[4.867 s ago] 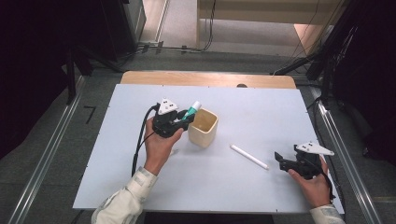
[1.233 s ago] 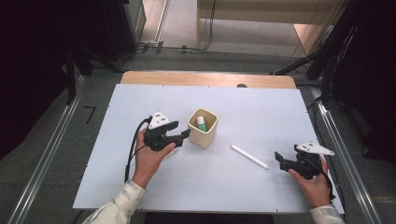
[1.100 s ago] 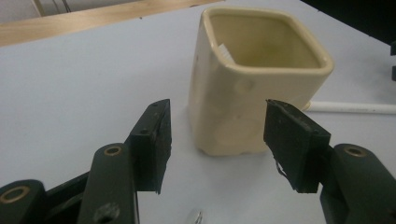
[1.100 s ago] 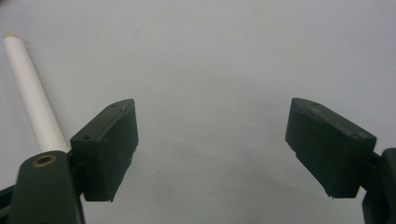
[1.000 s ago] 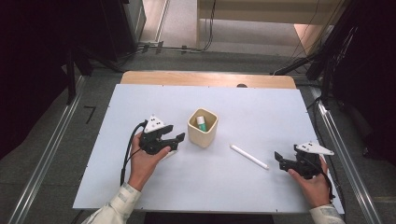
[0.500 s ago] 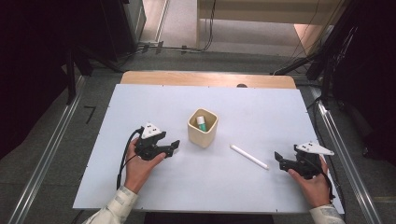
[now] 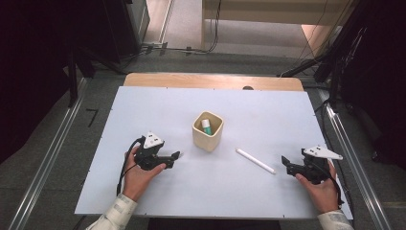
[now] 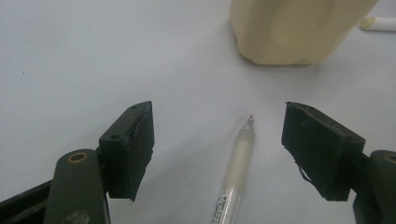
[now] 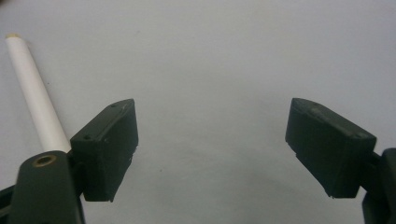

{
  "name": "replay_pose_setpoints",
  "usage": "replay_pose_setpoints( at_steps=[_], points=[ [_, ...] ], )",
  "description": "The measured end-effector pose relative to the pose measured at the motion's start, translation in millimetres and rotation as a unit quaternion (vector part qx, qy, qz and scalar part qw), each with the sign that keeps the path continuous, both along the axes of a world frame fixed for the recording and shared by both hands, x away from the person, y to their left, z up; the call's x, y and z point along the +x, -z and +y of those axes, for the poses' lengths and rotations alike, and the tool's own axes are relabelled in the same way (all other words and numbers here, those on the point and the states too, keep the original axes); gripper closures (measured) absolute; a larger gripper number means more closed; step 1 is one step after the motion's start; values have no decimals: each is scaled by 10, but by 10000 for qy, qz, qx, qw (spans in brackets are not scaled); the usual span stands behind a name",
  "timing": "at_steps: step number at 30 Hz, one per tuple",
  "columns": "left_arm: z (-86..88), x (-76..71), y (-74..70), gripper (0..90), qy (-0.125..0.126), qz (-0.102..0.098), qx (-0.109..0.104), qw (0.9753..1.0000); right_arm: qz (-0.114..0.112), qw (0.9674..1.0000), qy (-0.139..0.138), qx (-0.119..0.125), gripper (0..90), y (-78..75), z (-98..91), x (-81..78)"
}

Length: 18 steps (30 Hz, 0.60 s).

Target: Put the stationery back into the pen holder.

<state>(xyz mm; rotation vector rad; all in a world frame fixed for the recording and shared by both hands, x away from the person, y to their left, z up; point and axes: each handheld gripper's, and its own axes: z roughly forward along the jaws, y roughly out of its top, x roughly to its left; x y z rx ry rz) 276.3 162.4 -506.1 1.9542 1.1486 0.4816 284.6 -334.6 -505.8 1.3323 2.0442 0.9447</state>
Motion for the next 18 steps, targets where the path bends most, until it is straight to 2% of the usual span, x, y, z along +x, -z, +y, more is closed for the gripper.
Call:
replay_pose_setpoints(
  at_steps=[2,18],
  points=[
    [5,-11,13,267,8,17,-12,10000,1,10000,2,-1,156,0,0,0],
    [-40,-34,122,318,119,122,386,9991,18,10000,-5,-10,156,2,-1,-2]
  ],
)
